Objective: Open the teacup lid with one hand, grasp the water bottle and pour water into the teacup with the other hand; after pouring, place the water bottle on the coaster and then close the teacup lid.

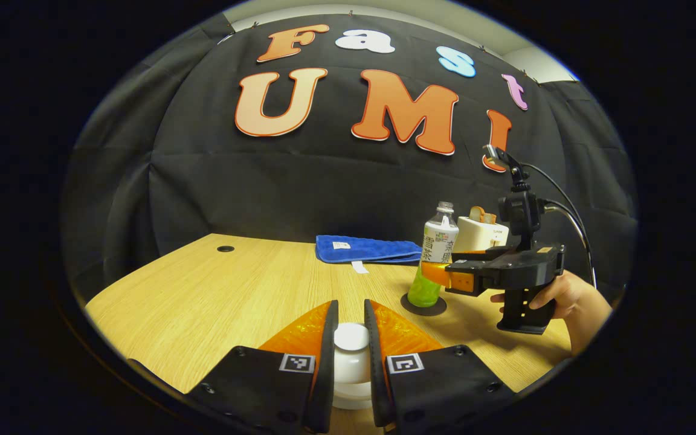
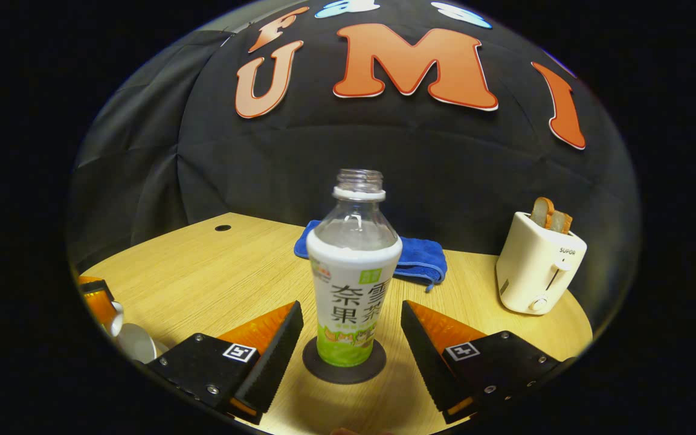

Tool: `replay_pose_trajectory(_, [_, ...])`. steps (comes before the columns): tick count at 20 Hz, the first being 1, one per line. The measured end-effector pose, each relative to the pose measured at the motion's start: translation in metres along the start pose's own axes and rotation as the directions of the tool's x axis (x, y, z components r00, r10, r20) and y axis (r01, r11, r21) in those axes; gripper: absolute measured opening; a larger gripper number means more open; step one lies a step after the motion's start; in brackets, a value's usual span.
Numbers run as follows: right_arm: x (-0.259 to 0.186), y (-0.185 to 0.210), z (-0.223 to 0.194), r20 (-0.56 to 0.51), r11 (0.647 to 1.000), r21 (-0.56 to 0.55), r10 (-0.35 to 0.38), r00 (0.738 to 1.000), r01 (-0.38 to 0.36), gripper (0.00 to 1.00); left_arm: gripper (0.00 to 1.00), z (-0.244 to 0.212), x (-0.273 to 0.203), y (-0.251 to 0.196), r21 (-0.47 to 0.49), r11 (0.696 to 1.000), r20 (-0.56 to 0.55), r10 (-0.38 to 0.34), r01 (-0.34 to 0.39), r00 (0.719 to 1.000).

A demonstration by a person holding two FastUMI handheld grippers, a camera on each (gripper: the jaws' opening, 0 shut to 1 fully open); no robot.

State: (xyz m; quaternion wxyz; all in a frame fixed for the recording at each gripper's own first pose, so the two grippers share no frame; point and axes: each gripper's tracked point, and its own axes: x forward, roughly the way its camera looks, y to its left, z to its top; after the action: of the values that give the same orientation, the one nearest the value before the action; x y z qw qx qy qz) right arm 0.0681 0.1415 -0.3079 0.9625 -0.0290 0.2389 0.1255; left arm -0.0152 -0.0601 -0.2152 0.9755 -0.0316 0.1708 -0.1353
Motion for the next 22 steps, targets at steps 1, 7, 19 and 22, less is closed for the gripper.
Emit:
replay_pose_trajectory(1, [-0.007,-0.002,0.003,0.015,1.000,-0.012,-0.007,1.000,0.007,0.98,0.29,-0.005,-0.001,-0.001,0.007,1.000,-0.007,-0.004,0.004,1.000])
replay_pose_trajectory(7, [-0.046,-0.003,0.022,0.097,1.000,-0.019,0.014,0.995,-0.013,0.98,0.29,-0.027,0.006,-0.006,-0.001,1.000,-0.038,-0.006,0.006,0.999])
replay_pose_trajectory(19, [-0.090,-0.020,0.032,0.165,0.999,0.031,0.016,0.986,-0.021,0.98,0.51,-0.027,-0.001,-0.007,0.057,0.998,-0.063,0.035,-0.031,0.997])
replay_pose_trajectory(22, [-0.103,-0.027,0.035,0.200,0.999,0.031,-0.016,0.980,0.010,0.98,0.63,0.000,-0.009,-0.006,0.078,0.996,0.015,0.049,-0.050,0.999])
